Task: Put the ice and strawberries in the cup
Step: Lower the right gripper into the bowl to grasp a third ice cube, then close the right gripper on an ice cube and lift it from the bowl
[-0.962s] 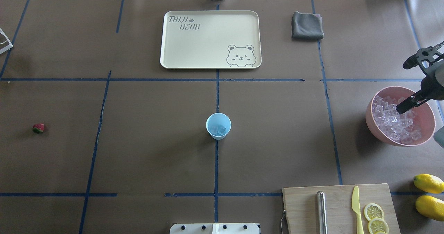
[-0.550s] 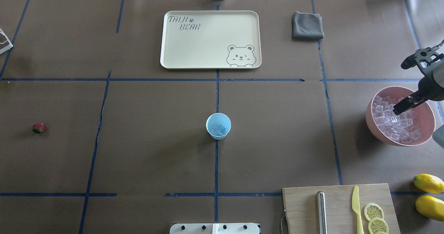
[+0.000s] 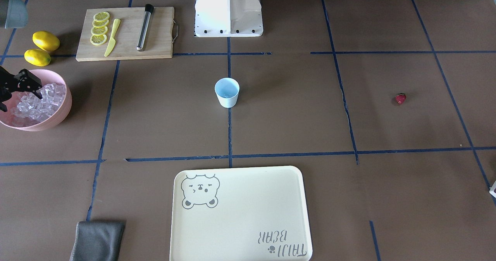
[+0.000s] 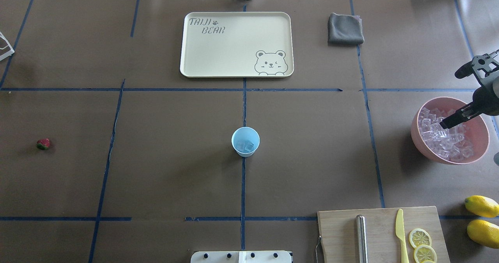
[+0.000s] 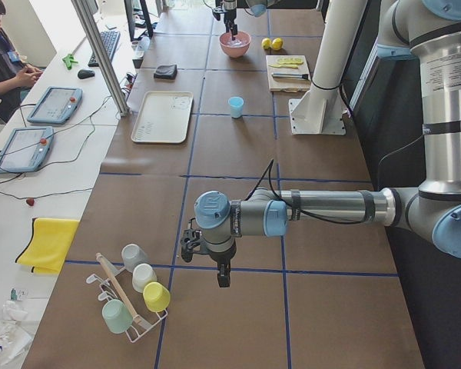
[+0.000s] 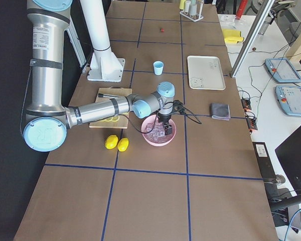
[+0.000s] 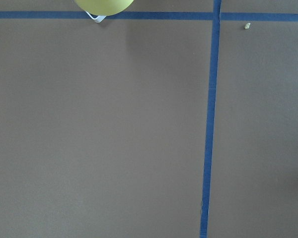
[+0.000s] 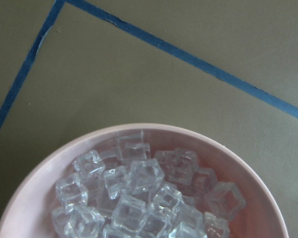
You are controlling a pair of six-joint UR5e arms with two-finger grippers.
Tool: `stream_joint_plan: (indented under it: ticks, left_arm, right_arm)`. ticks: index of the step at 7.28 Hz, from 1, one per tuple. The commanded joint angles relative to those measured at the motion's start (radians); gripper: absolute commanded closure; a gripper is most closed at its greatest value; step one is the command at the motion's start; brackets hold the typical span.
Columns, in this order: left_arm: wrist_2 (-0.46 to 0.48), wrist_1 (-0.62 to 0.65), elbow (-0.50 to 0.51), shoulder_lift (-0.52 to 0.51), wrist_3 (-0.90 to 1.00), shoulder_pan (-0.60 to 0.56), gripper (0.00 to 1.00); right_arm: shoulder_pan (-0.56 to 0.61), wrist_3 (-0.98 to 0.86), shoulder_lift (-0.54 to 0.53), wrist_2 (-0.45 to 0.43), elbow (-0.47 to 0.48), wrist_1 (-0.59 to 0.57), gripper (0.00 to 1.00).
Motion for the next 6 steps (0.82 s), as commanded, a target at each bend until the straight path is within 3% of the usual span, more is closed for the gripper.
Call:
stream_joint_plan:
  ticks: [1, 3, 6]
  left_arm:
    - [-0.002, 0.0, 0.0, 0.0, 0.0, 0.0, 0.0]
    - [-0.002, 0.0, 0.0, 0.0, 0.0, 0.002, 0.0]
    - [0.0, 0.001, 0.0, 0.0, 0.0, 0.002, 0.0]
  right_arm:
    - [0.0, 0.03, -0.028, -0.005, -0.013, 0.05, 0.02]
    - [0.0, 0.036, -0.026, -0.01, -0.086, 0.124, 0.02]
    - [-0.002, 0.151, -0.012, -0.005, -0.07, 0.143, 0.03]
